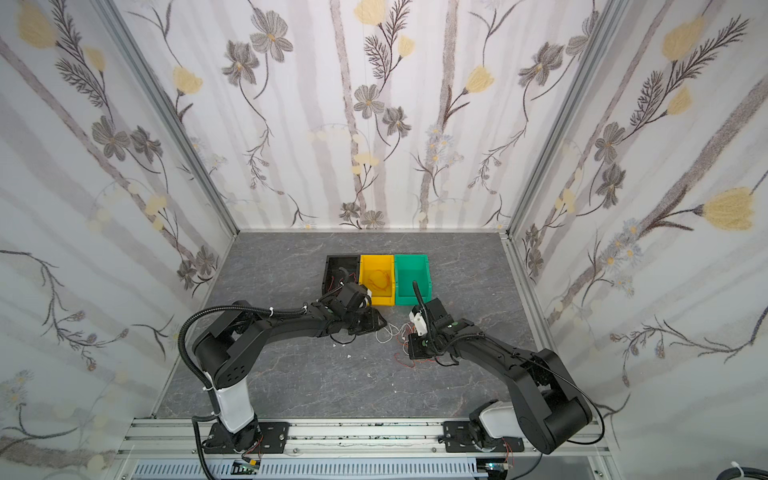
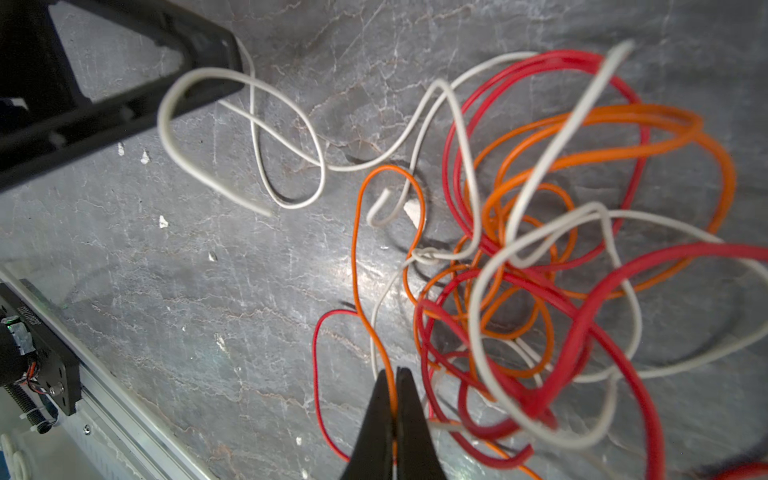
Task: Untangle the cables
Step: 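Grasp the white wire with the left gripper beside the right gripper, then pull the white wire back toward the robot with left while right holds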
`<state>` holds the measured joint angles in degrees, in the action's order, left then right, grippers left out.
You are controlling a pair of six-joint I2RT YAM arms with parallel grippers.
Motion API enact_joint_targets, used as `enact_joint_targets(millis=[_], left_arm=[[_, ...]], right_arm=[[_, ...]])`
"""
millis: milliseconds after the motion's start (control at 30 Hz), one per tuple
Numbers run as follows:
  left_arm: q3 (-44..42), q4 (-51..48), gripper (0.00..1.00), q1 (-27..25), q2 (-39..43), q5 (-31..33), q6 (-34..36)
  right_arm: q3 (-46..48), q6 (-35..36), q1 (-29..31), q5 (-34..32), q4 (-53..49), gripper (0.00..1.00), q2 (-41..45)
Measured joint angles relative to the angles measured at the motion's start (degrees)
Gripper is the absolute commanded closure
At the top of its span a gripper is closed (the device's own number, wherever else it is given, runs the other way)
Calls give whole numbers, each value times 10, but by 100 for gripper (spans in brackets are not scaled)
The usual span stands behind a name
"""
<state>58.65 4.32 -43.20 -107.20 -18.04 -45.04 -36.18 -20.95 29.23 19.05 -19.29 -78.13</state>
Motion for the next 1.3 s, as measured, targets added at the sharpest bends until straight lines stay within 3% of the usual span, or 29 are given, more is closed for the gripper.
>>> enact_joint_targets(millis=[300,467,800,1300], left_arm=[[16,-9,90,-1,-7,5,-2],[16,-16,99,-1,-4,5,-2],[-20,-20,100,3,56,5,2],[-119,-44,100,50,231,29,44]], right_arm=[[2,0,0,0,2,99,-2],[2,-1,0,-8,0,98,3],[3,-26,-20,-77,-19,97,28],[16,-87,-74,-182,-59,96,50]])
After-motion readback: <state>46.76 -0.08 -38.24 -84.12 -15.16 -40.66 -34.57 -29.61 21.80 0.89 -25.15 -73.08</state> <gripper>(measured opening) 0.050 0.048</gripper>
